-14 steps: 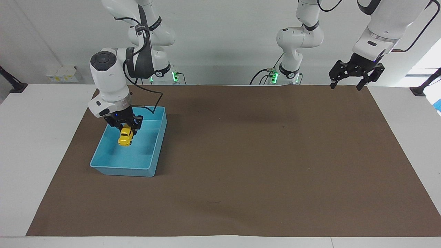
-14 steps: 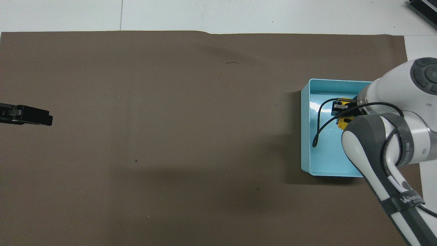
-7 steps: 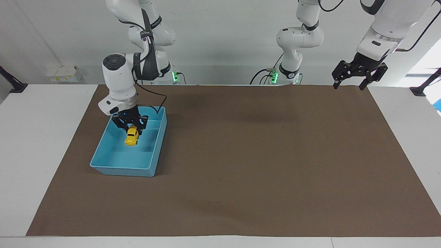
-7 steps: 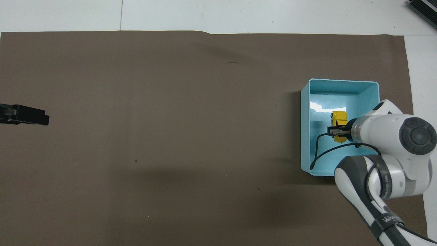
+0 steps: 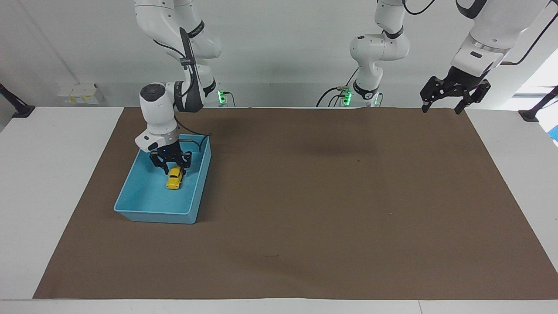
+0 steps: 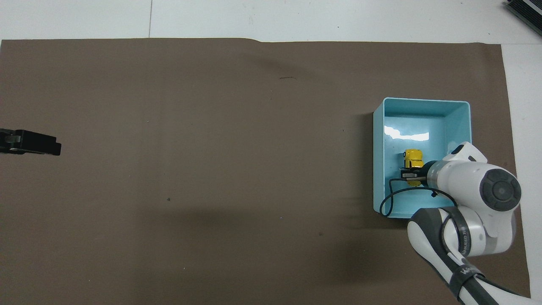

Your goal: Wind up and store yellow beetle car

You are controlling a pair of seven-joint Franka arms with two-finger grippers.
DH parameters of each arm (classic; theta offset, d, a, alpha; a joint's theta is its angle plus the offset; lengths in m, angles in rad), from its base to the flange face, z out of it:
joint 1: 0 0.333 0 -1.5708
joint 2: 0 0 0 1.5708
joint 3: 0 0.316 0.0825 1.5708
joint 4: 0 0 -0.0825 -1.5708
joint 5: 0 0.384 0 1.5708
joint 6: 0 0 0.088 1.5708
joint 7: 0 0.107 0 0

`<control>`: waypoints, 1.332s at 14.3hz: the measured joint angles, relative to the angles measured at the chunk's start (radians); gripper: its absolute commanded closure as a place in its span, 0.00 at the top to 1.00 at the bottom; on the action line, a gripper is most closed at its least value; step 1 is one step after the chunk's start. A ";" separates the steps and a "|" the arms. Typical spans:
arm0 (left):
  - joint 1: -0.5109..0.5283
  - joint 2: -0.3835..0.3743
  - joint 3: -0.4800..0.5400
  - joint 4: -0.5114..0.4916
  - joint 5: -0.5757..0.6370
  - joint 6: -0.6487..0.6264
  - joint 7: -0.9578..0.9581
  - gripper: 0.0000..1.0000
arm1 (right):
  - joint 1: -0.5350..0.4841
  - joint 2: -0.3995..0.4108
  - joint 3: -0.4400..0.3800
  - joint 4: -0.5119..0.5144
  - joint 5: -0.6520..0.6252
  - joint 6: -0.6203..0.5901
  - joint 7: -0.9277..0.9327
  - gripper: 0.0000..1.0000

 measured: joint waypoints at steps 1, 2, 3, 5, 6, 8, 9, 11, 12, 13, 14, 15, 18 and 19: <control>0.000 0.000 0.000 0.000 0.000 0.000 0.000 1.00 | 0.000 -0.003 0.000 0.003 0.000 -0.001 0.000 1.00; 0.000 0.000 0.000 0.000 0.000 0.000 0.000 1.00 | 0.000 -0.011 0.000 0.008 0.000 -0.006 0.000 1.00; 0.000 0.000 0.000 0.000 0.000 0.000 0.000 1.00 | 0.000 -0.022 0.000 0.019 0.000 -0.029 0.000 1.00; 0.000 0.000 0.000 0.000 0.000 0.000 0.000 1.00 | 0.000 -0.045 0.000 0.077 0.000 -0.141 -0.001 1.00; 0.000 0.000 0.000 0.000 0.000 0.000 0.000 1.00 | 0.000 -0.055 0.000 0.115 0.000 -0.207 -0.001 1.00; 0.000 0.000 0.000 0.000 0.000 0.000 0.000 1.00 | 0.000 -0.071 0.000 0.178 0.000 -0.299 -0.001 1.00; 0.000 0.000 0.000 0.000 0.000 0.000 0.000 1.00 | 0.000 -0.076 0.000 0.208 0.000 -0.339 -0.001 1.00; 0.000 0.000 0.000 0.000 0.000 0.000 0.000 1.00 | 0.000 -0.079 0.000 0.285 0.006 -0.441 -0.001 1.00; 0.000 0.000 0.000 0.000 0.000 0.000 0.000 1.00 | 0.000 -0.080 0.000 0.336 0.008 -0.514 -0.001 1.00; 0.000 0.000 0.000 0.000 0.000 0.000 0.000 1.00 | 0.000 -0.081 0.000 0.395 0.008 -0.595 -0.001 1.00; 0.000 0.000 0.000 0.000 0.000 0.000 0.000 1.00 | 0.000 -0.083 0.000 0.458 0.009 -0.681 -0.001 1.00; 0.000 0.000 0.000 0.000 0.000 0.000 0.000 1.00 | 0.000 -0.087 0.000 0.521 0.011 -0.765 -0.001 1.00; 0.000 0.000 0.000 0.000 0.000 0.000 0.000 1.00 | 0.000 -0.091 -0.001 0.665 0.037 -0.933 -0.001 1.00; 0.000 0.000 0.000 0.000 0.000 0.000 0.000 1.00 | 0.000 -0.091 -0.001 0.701 0.048 -0.974 -0.001 1.00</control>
